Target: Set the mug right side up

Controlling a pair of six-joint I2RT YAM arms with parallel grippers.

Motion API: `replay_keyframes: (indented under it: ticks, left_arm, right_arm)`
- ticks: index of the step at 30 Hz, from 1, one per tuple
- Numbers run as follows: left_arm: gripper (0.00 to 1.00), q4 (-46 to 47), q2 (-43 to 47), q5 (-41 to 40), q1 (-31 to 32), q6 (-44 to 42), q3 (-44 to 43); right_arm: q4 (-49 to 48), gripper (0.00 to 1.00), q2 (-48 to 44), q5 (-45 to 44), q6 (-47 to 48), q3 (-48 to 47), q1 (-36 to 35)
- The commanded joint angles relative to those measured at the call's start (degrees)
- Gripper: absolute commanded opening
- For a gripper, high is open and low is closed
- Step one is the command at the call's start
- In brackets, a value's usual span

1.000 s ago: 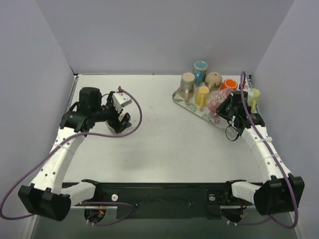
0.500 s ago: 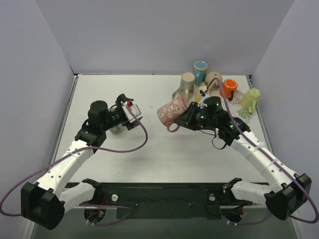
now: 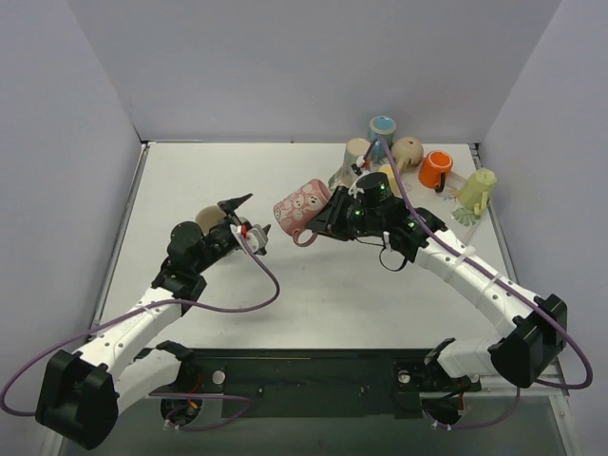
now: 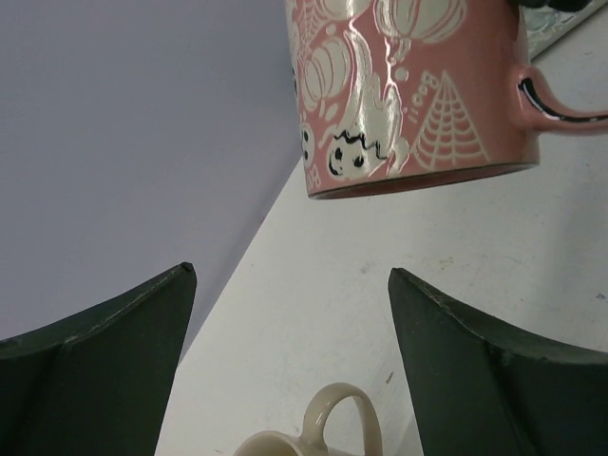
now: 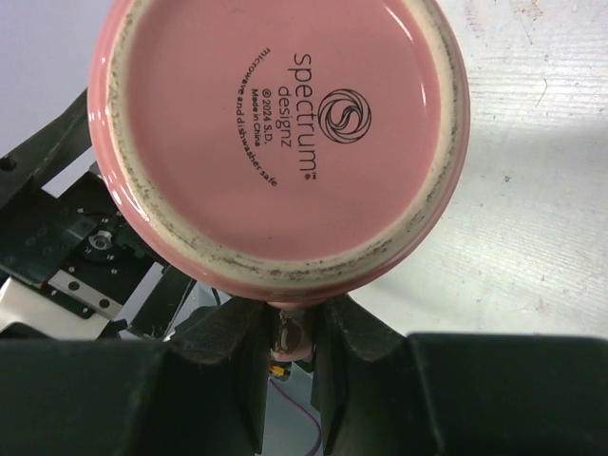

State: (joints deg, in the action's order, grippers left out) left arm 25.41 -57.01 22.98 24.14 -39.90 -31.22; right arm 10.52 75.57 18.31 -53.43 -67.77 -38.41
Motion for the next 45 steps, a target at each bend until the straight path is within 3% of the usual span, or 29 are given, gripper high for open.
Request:
replay_keyframes:
  ticks: [1, 4, 13, 20, 23, 24, 35, 45]
  left_arm:
    - [0.93, 9.0, 1.1, 2.9, 0.8, 1.3, -0.1]
    - [0.90, 9.5, 0.6, 5.1, 0.8, 5.7, -1.3]
    - [0.81, 10.5, -0.6, 5.9, 0.8, 5.1, -1.0]
    - [0.28, 7.9, 0.8, 5.1, 0.8, 8.6, -2.8]
    - [0.04, 2.4, 1.4, 4.9, 0.8, 8.7, -4.1]
    - [0.01, -1.2, 1.6, 4.9, 0.8, 8.9, -4.5]
    - [0.00, -11.8, 0.4, 2.1, 0.9, 16.0, -11.8]
    - [0.00, -29.4, -1.6, 1.6, 1.6, 20.8, -19.3]
  right_arm:
    - [-7.5, 0.00, -0.2, -0.2, -0.6, -5.2, -1.3]
    - [-9.2, 0.00, 0.9, 0.8, -1.8, -5.2, -2.2]
    - [-14.6, 0.00, 3.3, 3.1, -5.6, -5.3, -5.2]
    - [-16.7, 0.00, 5.0, 4.6, -6.8, -3.3, -5.2]
    - [-16.6, 0.00, 5.1, 4.5, -6.8, -2.1, -4.0]
    - [-16.8, 0.00, 5.1, 4.5, -6.8, -1.4, -3.4]
    - [-17.1, 0.00, 5.6, 4.5, -7.0, 1.8, -0.2]
    - [-20.1, 0.00, 11.1, 4.7, -9.5, 4.7, 2.5]
